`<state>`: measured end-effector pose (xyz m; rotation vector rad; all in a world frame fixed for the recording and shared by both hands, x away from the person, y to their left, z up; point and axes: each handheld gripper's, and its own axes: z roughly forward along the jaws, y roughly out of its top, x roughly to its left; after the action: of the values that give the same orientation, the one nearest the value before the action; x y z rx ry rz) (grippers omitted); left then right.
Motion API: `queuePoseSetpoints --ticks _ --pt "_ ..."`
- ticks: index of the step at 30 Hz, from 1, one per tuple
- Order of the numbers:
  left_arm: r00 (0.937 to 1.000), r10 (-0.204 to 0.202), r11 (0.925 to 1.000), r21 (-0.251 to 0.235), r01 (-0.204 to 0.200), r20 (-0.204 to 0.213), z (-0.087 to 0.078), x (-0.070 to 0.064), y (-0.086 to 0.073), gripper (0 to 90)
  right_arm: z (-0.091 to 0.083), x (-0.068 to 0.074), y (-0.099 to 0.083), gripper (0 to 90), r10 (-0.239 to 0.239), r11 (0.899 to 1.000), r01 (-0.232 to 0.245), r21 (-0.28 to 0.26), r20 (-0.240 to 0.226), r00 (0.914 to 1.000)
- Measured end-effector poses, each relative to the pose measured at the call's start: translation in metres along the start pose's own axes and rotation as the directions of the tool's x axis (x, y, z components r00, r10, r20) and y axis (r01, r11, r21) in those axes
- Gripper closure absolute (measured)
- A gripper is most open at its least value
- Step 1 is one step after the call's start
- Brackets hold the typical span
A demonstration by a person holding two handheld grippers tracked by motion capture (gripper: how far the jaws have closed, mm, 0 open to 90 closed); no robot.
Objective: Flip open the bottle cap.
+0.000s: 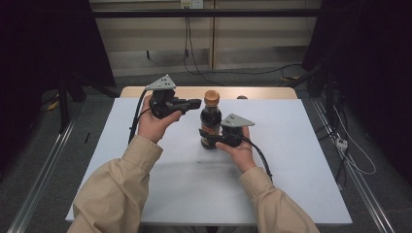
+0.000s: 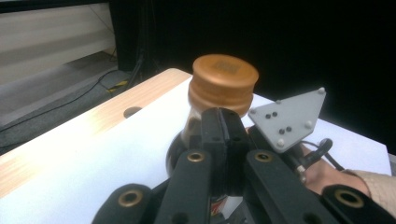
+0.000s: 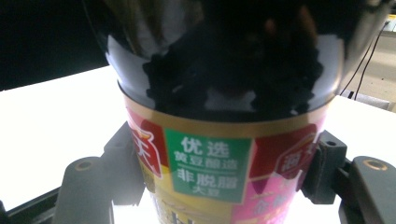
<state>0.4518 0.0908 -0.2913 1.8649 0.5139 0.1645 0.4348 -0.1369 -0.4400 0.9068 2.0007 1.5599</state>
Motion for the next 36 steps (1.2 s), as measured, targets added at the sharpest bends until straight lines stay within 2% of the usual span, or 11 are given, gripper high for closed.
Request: queuePoseSetpoints --ticks 4,8,20,27,30,32,36 --pt "0.9998 0.018 0.9996 0.019 -0.018 -0.007 0.003 -0.001 0.005 90.0 0.000 0.000 0.000 30.7 -0.003 1.000 0.003 -0.002 0.001 1.0000" --pt "0.9998 0.019 0.9994 0.030 -0.019 0.004 0.006 -0.001 0.010 90.0 0.000 0.000 0.000 30.7 -0.006 1.000 0.006 0.000 0.003 1.0000" --pt "1.0000 0.009 0.9985 0.055 -0.009 -0.003 0.009 0.003 0.014 90.0 0.000 0.001 -0.001 31.1 -0.009 1.000 0.009 -0.005 0.006 0.9999" --pt "0.9991 0.041 0.9965 0.073 -0.041 0.003 0.011 0.003 0.018 90.0 -0.001 0.002 0.000 31.4 -0.014 1.000 0.014 0.008 0.015 0.9998" --pt "0.9993 0.037 0.9954 0.089 -0.037 0.000 0.011 0.002 0.020 90.0 -0.001 0.002 0.000 31.4 -0.012 1.000 0.012 0.009 0.014 0.9998" --pt "0.9986 0.052 0.9941 0.096 -0.051 -0.009 0.012 0.001 0.022 90.0 -0.001 0.002 0.000 31.4 -0.010 1.000 0.009 0.011 0.016 0.9998" --pt "0.9986 0.053 0.9929 0.107 -0.053 -0.001 0.013 0.000 0.024 90.0 -0.002 0.001 0.000 31.4 -0.008 1.000 0.008 0.014 0.016 0.9998"
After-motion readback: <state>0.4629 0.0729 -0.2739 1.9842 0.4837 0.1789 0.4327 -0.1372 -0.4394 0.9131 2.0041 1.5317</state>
